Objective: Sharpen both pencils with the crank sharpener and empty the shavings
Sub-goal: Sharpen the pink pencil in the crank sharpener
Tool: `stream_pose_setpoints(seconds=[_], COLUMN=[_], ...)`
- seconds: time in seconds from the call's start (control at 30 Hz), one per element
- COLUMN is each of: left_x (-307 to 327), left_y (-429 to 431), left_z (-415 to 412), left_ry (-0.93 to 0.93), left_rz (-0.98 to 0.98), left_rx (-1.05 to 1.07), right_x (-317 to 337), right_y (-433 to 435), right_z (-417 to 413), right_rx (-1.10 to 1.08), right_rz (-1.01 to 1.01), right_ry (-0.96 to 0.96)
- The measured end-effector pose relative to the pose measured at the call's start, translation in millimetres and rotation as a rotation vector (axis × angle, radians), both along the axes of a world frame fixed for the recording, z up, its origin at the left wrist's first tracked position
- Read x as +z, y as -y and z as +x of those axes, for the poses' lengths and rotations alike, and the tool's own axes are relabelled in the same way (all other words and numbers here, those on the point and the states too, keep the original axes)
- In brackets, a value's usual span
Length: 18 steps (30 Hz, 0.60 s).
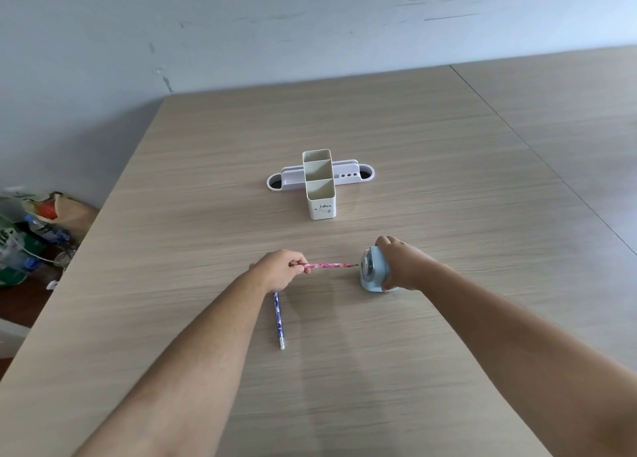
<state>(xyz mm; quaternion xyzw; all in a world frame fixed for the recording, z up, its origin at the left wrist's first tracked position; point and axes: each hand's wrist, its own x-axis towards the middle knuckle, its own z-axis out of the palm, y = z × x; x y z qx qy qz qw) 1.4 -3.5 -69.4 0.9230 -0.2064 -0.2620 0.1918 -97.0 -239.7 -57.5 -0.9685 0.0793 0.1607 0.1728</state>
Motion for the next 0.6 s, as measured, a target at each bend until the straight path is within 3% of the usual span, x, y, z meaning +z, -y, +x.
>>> stream_pose_setpoints(seconds=[0.6], left_x=[-1.2], left_y=[14.9], left_z=[-4.5], left_ry=[0.000], left_rz=[-0.071], left_rx=[-0.045], right_x=[-7.5], right_y=[-10.3], right_z=[10.1], right_rx=[0.070], right_rz=[0.030], right_ry=[0.037])
